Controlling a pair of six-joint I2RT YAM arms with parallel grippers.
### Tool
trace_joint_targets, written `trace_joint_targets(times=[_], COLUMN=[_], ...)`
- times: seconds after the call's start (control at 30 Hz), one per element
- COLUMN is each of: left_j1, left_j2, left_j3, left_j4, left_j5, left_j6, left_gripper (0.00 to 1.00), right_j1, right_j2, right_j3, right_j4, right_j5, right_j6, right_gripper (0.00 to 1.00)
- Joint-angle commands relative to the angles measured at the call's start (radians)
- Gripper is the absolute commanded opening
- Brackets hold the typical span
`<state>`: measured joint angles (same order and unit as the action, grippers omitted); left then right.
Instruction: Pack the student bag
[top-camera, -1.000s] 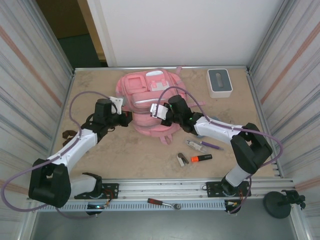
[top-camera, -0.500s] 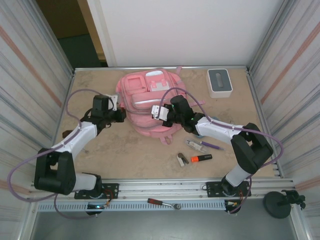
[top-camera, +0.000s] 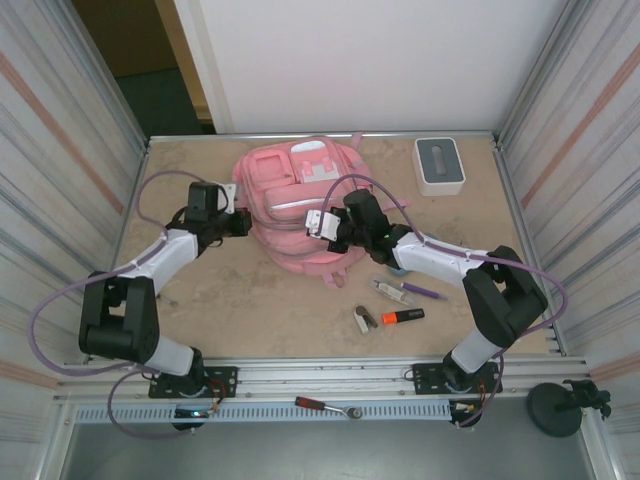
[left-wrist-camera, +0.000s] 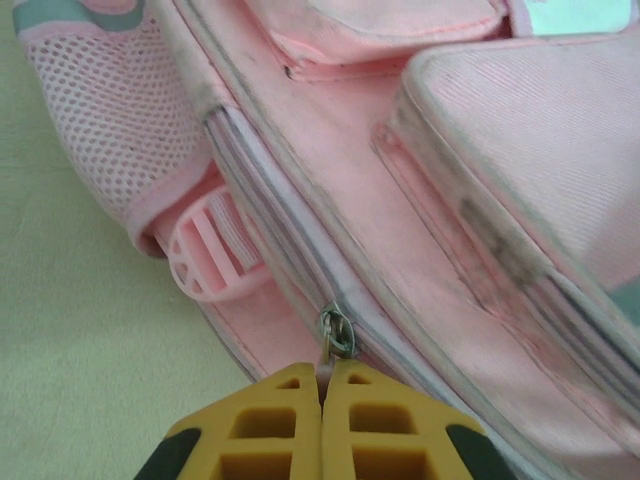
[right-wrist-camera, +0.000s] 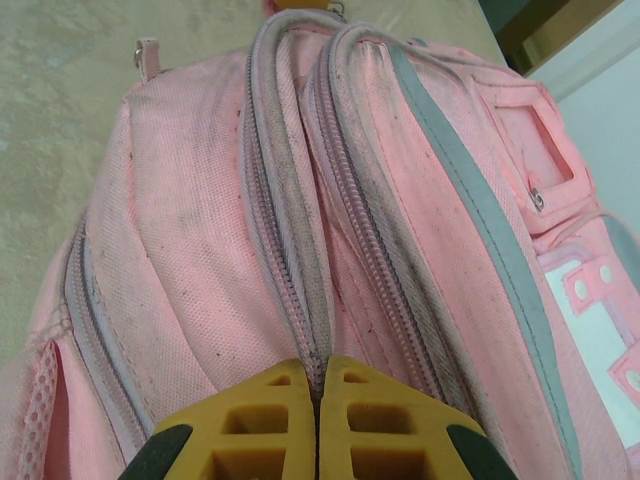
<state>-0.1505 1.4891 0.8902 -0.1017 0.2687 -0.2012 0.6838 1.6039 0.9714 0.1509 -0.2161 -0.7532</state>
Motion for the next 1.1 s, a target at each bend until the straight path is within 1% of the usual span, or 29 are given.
trace_joint_targets(times=[0.0, 0.17, 0.33, 0.4, 0.43, 0.47, 0.53, 0.57, 0.63, 0.7, 0.77, 0.83, 0.9, 0.97, 1.0, 1.07], left_j1=[0.089, 0.093, 0.103, 0.109, 0.110, 0.110, 0.110, 0.111, 0.112, 0.112, 0.112, 0.108, 0.088, 0.036, 0.005, -0.084], left_j2=[0.075, 0.160, 0.242, 0.255, 0.247, 0.230, 0.182, 0.155, 0.096, 0.025, -0.053, -0.122, -0.177, -0.223, -0.241, -0.265], left_j3=[0.075, 0.138, 0.196, 0.214, 0.213, 0.205, 0.167, 0.151, 0.127, 0.092, 0.039, -0.016, -0.062, -0.087, -0.092, -0.095], left_j4=[-0.013, 0.019, 0.033, 0.022, 0.018, 0.016, 0.047, 0.048, 0.032, 0.026, 0.043, 0.087, 0.129, 0.134, 0.131, 0.113], left_j5=[-0.183, -0.193, -0.182, -0.172, -0.171, -0.168, -0.175, -0.187, -0.205, -0.194, -0.144, -0.069, 0.002, 0.026, 0.020, -0.012], left_j6=[0.004, -0.014, -0.027, -0.027, -0.027, -0.030, -0.036, -0.038, -0.042, -0.054, -0.068, -0.083, -0.082, -0.038, -0.010, 0.077], left_gripper=[0.00, 0.00, 0.06, 0.13, 0.19, 0.25, 0.33, 0.38, 0.46, 0.52, 0.55, 0.59, 0.62, 0.65, 0.67, 0.71], right_j1=[-0.056, -0.056, -0.052, -0.052, -0.052, -0.053, -0.052, -0.049, -0.049, -0.045, -0.042, -0.042, -0.042, -0.049, -0.060, -0.108], right_j2=[-0.054, -0.049, -0.047, -0.047, -0.045, -0.043, -0.039, -0.038, -0.040, -0.049, -0.065, -0.100, -0.149, -0.213, -0.241, -0.291], right_j3=[-0.016, -0.014, -0.010, -0.007, -0.005, 0.000, 0.004, 0.004, 0.007, 0.010, 0.021, 0.016, -0.008, -0.044, -0.054, -0.065], right_j4=[-0.083, -0.091, -0.093, -0.092, -0.094, -0.097, -0.106, -0.103, -0.102, -0.104, -0.127, -0.143, -0.152, -0.160, -0.175, -0.237], right_j5=[0.066, 0.063, 0.049, 0.050, 0.051, 0.055, 0.059, 0.064, 0.070, 0.082, 0.101, 0.098, 0.081, 0.106, 0.117, 0.139], right_j6=[-0.008, -0.009, -0.004, 0.002, 0.007, 0.015, 0.021, 0.025, 0.047, 0.091, 0.179, 0.299, 0.416, 0.544, 0.602, 0.764], right_gripper=[0.00, 0.00, 0.00, 0.00, 0.00, 0.00, 0.00, 0.00, 0.00, 0.16, 0.32, 0.41, 0.53, 0.59, 0.61, 0.66])
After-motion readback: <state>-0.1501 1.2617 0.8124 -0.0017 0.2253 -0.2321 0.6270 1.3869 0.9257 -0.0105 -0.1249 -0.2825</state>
